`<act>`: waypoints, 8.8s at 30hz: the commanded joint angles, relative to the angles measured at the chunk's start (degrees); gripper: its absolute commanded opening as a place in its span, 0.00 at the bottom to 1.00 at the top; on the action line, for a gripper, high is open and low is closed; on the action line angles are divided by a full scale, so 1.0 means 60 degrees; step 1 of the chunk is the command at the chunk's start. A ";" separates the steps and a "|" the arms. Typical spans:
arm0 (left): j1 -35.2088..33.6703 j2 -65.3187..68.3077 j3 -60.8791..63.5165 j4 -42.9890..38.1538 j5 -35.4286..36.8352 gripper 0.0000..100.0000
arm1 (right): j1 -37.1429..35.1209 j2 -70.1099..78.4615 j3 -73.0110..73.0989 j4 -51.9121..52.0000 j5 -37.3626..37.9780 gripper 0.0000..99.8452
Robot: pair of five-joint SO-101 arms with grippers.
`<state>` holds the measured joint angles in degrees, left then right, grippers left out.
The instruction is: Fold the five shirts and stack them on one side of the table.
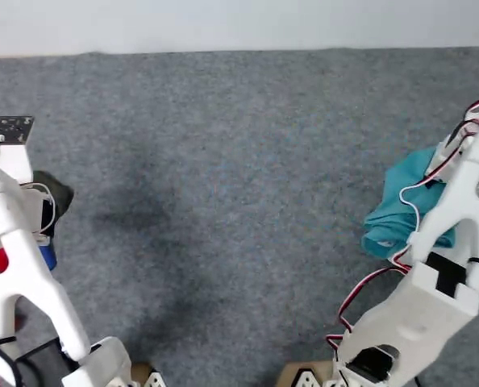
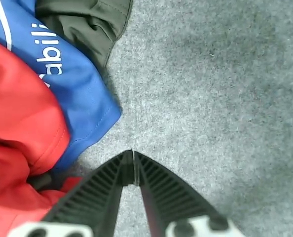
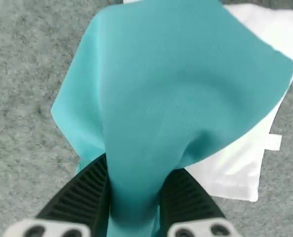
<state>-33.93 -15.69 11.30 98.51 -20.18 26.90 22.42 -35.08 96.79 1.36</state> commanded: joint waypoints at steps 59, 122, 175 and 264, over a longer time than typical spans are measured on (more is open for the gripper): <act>0.0791 -0.0293 -0.0037 0.0308 -0.0396 0.01 | -0.0989 0.1150 0.1670 0.0930 0.0894 0.01; 0.0806 -0.0381 -0.0066 0.0308 -0.0381 0.01 | 0.2806 0.1253 0.2769 -0.7788 0.3897 0.01; -0.4527 0.2828 -0.2527 -0.4996 -0.4278 0.20 | -0.3070 -0.2821 0.5729 0.0315 -0.0366 0.01; 0.2593 0.3004 -0.5136 0.0337 -0.1377 0.17 | -0.6498 -0.2205 0.2813 0.0755 0.0000 0.18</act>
<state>-20.92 2.51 -18.95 98.51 -25.36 -11.69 9.05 -15.03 100.04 0.57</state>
